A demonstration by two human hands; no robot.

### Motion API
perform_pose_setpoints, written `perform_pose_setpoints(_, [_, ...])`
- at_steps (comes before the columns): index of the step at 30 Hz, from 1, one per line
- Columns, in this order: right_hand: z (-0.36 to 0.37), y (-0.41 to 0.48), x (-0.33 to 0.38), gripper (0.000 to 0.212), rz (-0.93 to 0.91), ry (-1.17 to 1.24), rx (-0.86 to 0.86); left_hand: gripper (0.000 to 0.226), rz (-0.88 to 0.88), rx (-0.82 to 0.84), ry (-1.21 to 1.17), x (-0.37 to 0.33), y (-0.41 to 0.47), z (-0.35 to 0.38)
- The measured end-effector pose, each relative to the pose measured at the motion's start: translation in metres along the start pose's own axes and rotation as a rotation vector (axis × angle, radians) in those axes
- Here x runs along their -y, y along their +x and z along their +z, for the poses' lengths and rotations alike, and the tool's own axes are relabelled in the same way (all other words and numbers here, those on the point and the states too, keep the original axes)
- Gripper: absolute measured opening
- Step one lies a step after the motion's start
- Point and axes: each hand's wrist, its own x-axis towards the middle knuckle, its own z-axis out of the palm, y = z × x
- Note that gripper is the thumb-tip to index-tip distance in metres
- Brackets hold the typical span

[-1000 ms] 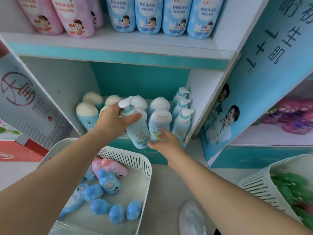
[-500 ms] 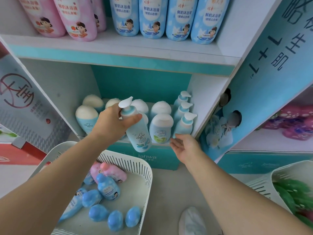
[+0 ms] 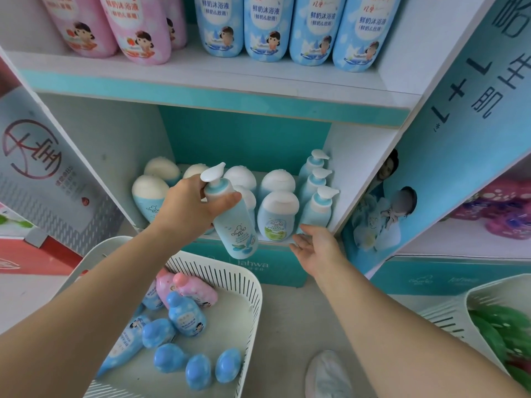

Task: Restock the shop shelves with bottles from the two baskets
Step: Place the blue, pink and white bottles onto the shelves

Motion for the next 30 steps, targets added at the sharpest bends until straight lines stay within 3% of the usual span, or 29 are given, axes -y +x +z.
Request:
perform_pose_setpoints(5, [-0.001,0.003,-0.004,0.053,0.017,0.019,-0.023,0.024,-0.004,-0.009,-0.014,-0.003,-0.002,-0.002])
perform_pose_setpoints(12, [-0.003,0.006,0.009,0.041,0.054,0.051,-0.051,0.015,-0.016,0.004,-0.024,-0.002,-0.004,-0.002])
perform_pose_setpoints(30, [0.009,0.010,0.006,0.049,0.056,0.136,-0.080,0.017,-0.059,-0.008,-0.085,0.014,0.001,-0.010])
